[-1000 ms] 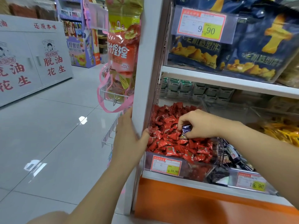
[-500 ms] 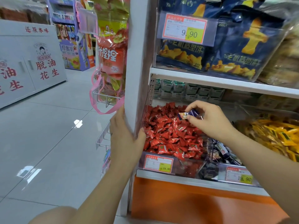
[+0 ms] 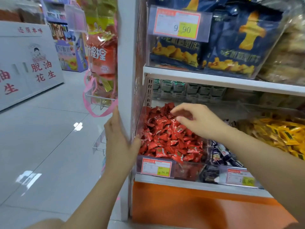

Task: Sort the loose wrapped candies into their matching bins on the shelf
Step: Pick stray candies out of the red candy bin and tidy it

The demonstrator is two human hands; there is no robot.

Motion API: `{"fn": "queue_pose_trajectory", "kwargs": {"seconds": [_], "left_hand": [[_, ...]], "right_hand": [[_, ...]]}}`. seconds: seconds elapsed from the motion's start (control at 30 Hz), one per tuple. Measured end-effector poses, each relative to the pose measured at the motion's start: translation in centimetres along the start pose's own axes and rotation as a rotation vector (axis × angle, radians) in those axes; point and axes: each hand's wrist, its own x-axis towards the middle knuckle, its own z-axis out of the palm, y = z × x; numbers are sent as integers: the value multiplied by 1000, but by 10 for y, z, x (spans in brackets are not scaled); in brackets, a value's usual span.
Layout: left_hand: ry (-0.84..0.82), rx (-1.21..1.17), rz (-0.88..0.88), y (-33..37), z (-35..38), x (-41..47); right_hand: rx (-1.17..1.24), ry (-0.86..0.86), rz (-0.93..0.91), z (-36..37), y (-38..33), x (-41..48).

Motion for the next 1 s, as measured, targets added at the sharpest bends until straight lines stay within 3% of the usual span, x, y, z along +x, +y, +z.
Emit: {"fn": "queue_pose_trajectory", "kwargs": {"seconds": [0.13,0.27,0.37,0.53,0.7,1.0], "left_hand": [[-10,-8,41,-5,-2,2],[-20,-23,63,-11,-3,5],[-37,-35,56,-12,-3,8],[-44,-41,59,-12,-3,11],[-36,-45,82,-13,-3,11],[-44,-55,47,-14,-3,9]], "right_hand": [[-35,-431,-85,47,-22,53],[-310,-811,-81,78,-16,92],[-380,-938,-22,87,-7,110],[-247,-938,120,90,14,126],[-169,-769,212,77,34,132],[-187,-661,200,44,40,112]]}}
